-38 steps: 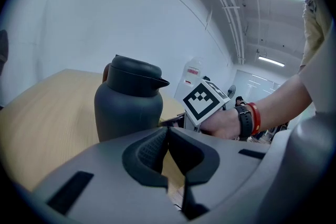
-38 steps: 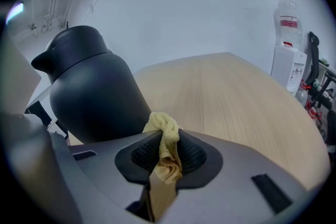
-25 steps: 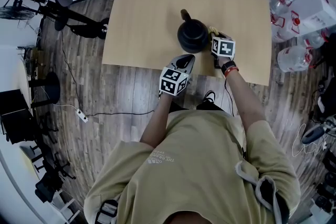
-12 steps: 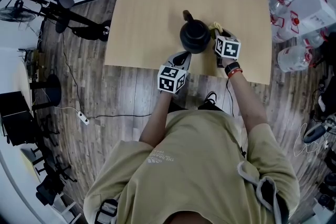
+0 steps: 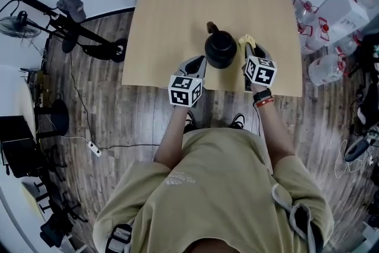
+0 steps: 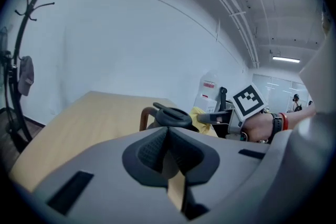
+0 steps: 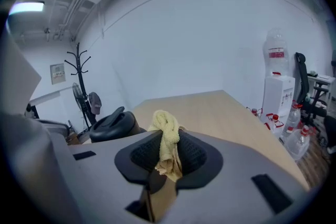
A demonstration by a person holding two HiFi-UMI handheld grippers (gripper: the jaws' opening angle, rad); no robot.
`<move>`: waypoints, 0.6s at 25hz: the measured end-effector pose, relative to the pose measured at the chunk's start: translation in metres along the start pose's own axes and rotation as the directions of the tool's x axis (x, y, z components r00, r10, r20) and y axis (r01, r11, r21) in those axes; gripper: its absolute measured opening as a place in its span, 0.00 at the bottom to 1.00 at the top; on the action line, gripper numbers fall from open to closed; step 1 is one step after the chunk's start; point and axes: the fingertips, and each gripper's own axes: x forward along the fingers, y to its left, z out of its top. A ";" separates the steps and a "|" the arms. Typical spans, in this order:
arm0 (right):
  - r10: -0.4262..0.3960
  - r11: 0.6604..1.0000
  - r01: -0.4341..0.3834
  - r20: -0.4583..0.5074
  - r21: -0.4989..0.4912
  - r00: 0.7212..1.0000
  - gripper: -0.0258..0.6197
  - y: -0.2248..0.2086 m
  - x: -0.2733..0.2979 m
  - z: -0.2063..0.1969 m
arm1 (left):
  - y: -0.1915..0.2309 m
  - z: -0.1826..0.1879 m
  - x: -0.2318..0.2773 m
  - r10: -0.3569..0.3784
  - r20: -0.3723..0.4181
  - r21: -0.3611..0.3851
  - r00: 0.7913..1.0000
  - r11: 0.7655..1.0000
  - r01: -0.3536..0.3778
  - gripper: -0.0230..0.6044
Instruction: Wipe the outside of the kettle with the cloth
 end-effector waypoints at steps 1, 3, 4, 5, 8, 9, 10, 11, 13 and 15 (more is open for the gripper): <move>-0.005 1.000 0.005 0.015 -0.007 1.000 0.18 0.003 -0.007 0.005 | 0.002 0.010 -0.004 0.002 0.017 0.012 1.000 1.000 -0.002 0.08; -0.012 1.000 0.013 0.041 -0.025 0.999 0.18 0.008 -0.020 0.015 | 0.003 0.027 -0.009 0.004 0.048 0.036 0.999 0.999 -0.005 0.08; -0.014 0.999 0.015 0.053 -0.033 0.999 0.18 0.012 -0.026 0.019 | 0.003 0.034 -0.012 0.004 0.062 0.047 0.998 0.999 -0.007 0.08; -0.014 0.999 0.017 0.066 -0.040 0.998 0.18 0.016 -0.032 0.024 | 0.003 0.041 -0.014 0.003 0.076 0.058 0.997 0.998 -0.008 0.08; -0.013 0.999 0.020 0.127 -0.050 0.992 0.18 0.032 -0.051 0.043 | 0.003 0.060 -0.022 0.003 0.111 0.084 0.994 0.996 -0.012 0.08; -0.011 0.999 0.019 0.150 -0.050 0.989 0.18 0.037 -0.057 0.050 | 0.004 0.065 -0.024 0.005 0.124 0.089 0.992 0.996 -0.016 0.08; -0.007 0.999 0.016 0.171 -0.052 0.985 0.18 0.042 -0.062 0.057 | 0.004 0.071 -0.026 0.007 0.137 0.094 0.991 0.995 -0.020 0.08; -0.001 0.998 0.012 0.190 -0.055 0.982 0.18 0.047 -0.067 0.063 | 0.004 0.077 -0.028 0.009 0.151 0.101 0.988 0.995 -0.024 0.08; 0.011 0.998 0.004 0.219 -0.066 0.976 0.18 0.054 -0.078 0.073 | 0.002 0.088 -0.031 0.008 0.181 0.116 0.983 0.993 -0.030 0.08; 0.017 0.997 0.001 0.241 -0.078 0.970 0.18 0.059 -0.088 0.080 | -0.001 0.098 -0.035 0.008 0.209 0.133 0.978 0.991 -0.036 0.08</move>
